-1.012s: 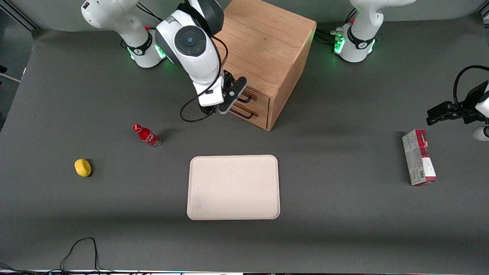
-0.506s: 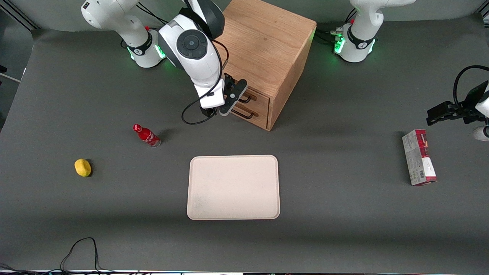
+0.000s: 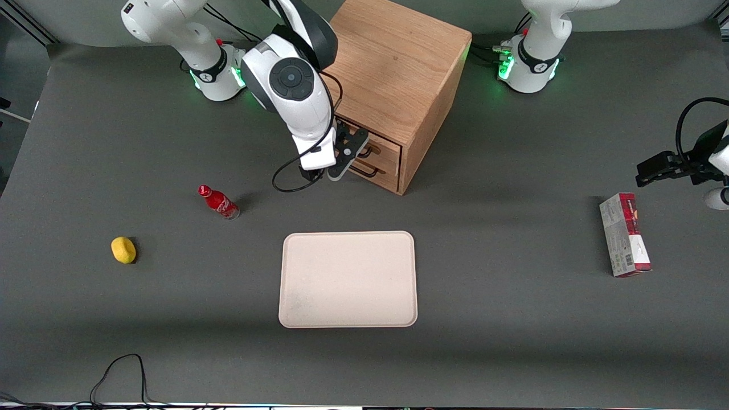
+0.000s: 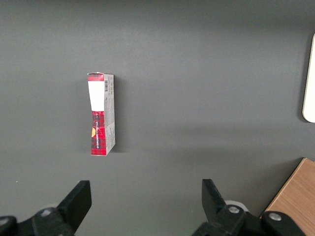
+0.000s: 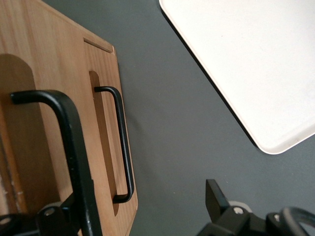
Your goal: Open upper drawer
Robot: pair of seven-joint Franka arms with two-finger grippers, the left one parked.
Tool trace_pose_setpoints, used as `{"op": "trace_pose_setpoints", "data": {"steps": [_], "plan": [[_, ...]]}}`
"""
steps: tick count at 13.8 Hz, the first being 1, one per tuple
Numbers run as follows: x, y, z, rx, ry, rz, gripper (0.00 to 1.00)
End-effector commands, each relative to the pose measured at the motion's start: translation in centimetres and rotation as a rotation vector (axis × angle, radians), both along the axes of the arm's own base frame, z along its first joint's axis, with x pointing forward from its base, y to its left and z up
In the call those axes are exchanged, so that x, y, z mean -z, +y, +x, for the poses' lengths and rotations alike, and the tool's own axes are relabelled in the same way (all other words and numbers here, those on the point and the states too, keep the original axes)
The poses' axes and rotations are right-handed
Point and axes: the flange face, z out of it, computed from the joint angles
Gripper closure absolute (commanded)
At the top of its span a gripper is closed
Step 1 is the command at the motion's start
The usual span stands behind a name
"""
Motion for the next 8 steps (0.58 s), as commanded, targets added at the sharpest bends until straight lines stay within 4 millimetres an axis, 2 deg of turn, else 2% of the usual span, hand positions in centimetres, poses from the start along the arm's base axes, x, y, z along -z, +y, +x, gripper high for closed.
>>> {"op": "trace_pose_setpoints", "data": {"steps": [1, 3, 8], "plan": [[-0.8, -1.1, 1.7, -0.033, -0.03, 0.008, 0.0], [-0.6, -2.3, 3.5, -0.031, -0.032, 0.008, 0.0], [-0.7, -3.0, 5.6, -0.042, -0.045, 0.012, 0.0]]}}
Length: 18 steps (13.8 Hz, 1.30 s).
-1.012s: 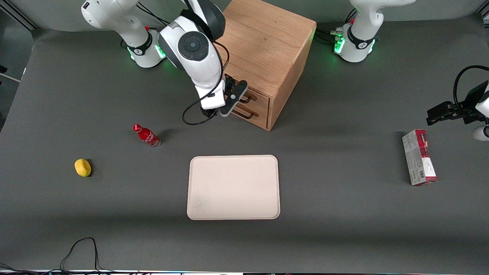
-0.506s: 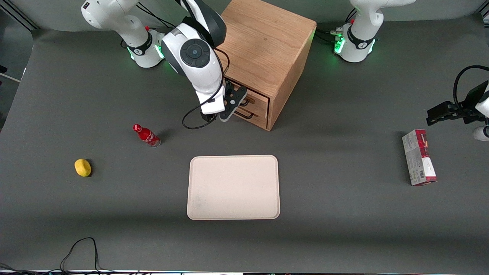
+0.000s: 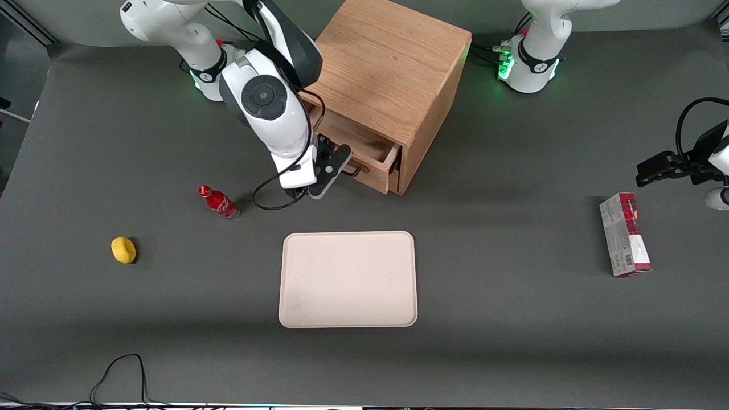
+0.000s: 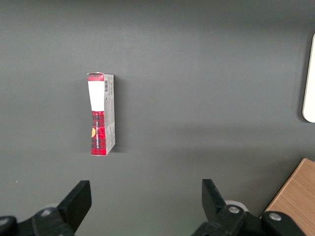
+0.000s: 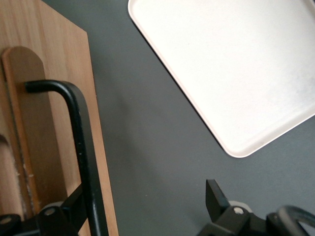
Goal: Open upper drawer
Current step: 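Pull the upper drawer outward by its handle with the right gripper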
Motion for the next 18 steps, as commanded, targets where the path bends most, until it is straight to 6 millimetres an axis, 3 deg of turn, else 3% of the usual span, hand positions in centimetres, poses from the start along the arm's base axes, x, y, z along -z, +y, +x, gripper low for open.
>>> {"op": "trace_pose_setpoints", "data": {"steps": [1, 6, 10, 18], "plan": [[-0.1, -0.1, 1.9, -0.028, -0.019, -0.005, 0.0], [-0.5, -2.3, 5.4, -0.031, -0.013, -0.012, 0.0], [-0.4, -2.9, 6.8, -0.024, -0.013, -0.017, 0.0], [0.4, -6.3, 10.2, 0.039, -0.011, -0.026, 0.0]]}}
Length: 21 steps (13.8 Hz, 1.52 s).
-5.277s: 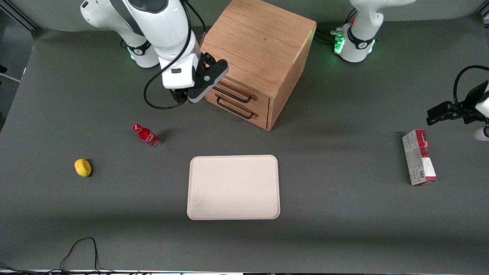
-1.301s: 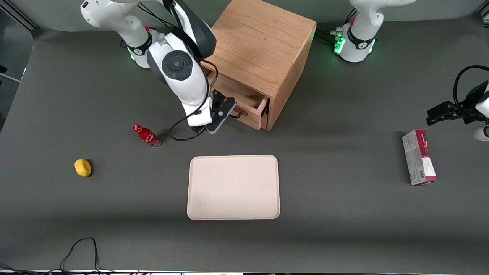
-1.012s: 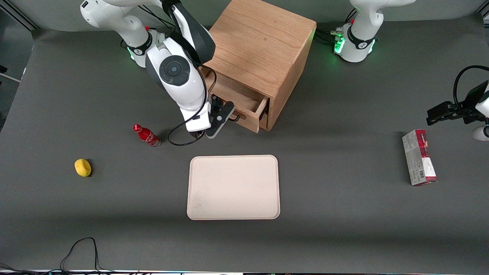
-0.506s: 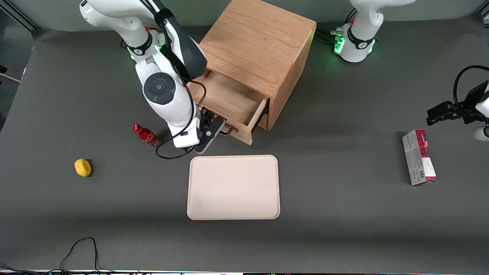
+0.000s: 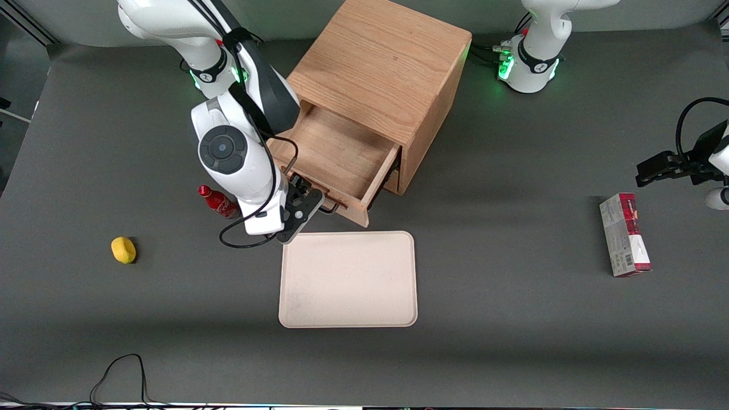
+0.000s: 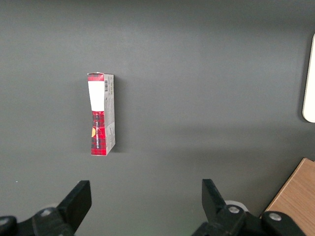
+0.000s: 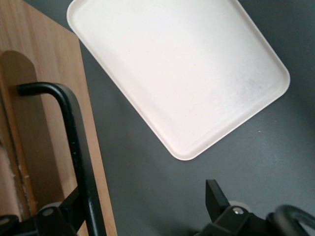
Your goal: Open upper drawer
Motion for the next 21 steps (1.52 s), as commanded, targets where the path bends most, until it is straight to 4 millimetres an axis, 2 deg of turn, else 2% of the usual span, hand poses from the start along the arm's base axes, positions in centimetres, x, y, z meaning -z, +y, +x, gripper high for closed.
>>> {"op": "trace_pose_setpoints", "data": {"steps": [1, 5, 8, 10, 16, 18, 21], "plan": [[0.1, -0.9, 2.0, -0.005, 0.006, -0.018, 0.0], [0.4, -2.4, 4.0, 0.021, -0.002, -0.029, 0.0], [0.7, -2.7, 4.5, 0.02, -0.01, -0.045, 0.0], [0.5, -3.7, 5.3, 0.038, -0.017, -0.043, 0.0], [0.1, -3.7, 5.6, 0.042, -0.027, -0.039, 0.0], [-1.8, -3.3, 5.5, 0.039, -0.034, -0.03, 0.0], [-6.1, -3.0, 5.5, 0.035, -0.038, -0.025, 0.0]]}}
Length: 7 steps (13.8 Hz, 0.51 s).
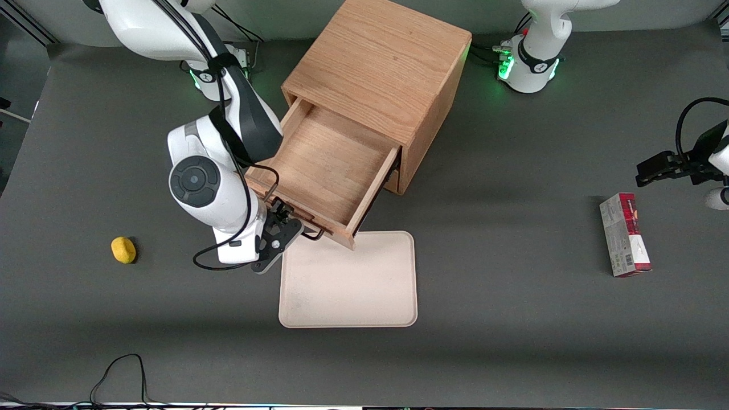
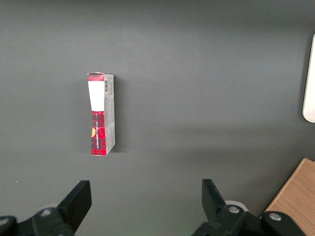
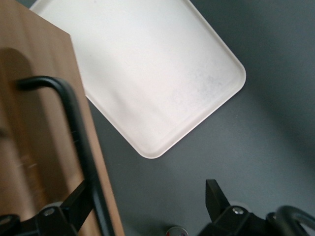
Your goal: Open upper drawer
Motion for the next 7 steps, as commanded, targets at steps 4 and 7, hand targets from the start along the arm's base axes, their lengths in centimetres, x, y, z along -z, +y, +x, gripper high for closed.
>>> {"op": "trace_pose_setpoints", "data": {"steps": [4, 7], "plan": [[-8.5, -0.4, 0.0, -0.007, -0.028, 0.0, 0.0], [-12.9, -2.7, -0.8, 0.114, -0.066, 0.011, 0.0]]}}
